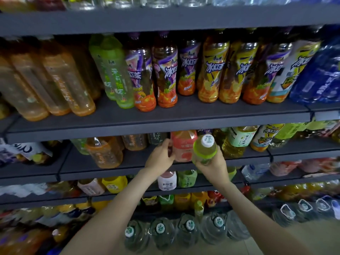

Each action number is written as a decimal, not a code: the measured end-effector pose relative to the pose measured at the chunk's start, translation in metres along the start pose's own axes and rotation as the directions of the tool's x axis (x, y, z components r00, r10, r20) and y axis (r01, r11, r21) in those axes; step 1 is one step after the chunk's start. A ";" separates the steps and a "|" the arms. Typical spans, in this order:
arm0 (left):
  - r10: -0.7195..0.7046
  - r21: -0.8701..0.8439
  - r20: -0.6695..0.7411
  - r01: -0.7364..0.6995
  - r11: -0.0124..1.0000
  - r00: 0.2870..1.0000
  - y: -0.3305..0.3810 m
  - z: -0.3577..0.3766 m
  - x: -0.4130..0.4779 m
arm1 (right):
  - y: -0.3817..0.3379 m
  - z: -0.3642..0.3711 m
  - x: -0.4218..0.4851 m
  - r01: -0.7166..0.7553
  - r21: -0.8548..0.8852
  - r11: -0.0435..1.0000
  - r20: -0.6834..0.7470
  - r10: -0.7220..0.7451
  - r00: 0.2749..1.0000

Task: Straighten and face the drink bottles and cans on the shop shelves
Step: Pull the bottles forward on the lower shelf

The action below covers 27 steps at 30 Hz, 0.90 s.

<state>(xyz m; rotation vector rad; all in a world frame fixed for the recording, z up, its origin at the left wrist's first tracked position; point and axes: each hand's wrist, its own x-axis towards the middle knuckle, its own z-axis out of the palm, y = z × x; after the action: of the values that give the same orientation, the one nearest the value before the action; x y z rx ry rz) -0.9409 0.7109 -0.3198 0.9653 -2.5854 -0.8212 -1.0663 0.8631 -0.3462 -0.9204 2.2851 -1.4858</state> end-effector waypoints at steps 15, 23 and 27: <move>0.164 -0.097 -0.614 -0.280 0.955 0.772 -0.059 -0.171 -0.053 | -0.226 0.098 -0.023 0.384 0.189 0.904 -0.113 -0.368 0.923; 0.113 -0.020 -0.643 -0.164 0.986 0.757 -0.102 -0.221 -0.046 | -0.278 0.165 0.016 0.288 -0.072 0.955 -0.087 -0.294 0.952; 0.085 -0.031 -0.598 -0.129 0.991 0.797 -0.109 -0.225 -0.039 | -0.291 0.185 0.028 0.224 -0.173 0.959 -0.114 -0.245 0.963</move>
<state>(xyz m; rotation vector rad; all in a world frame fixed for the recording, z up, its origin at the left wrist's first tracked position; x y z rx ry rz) -0.7608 0.5758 -0.2048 0.8698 -2.0229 -0.4669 -0.8831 0.6316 -0.1653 -1.2087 2.4940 -1.5156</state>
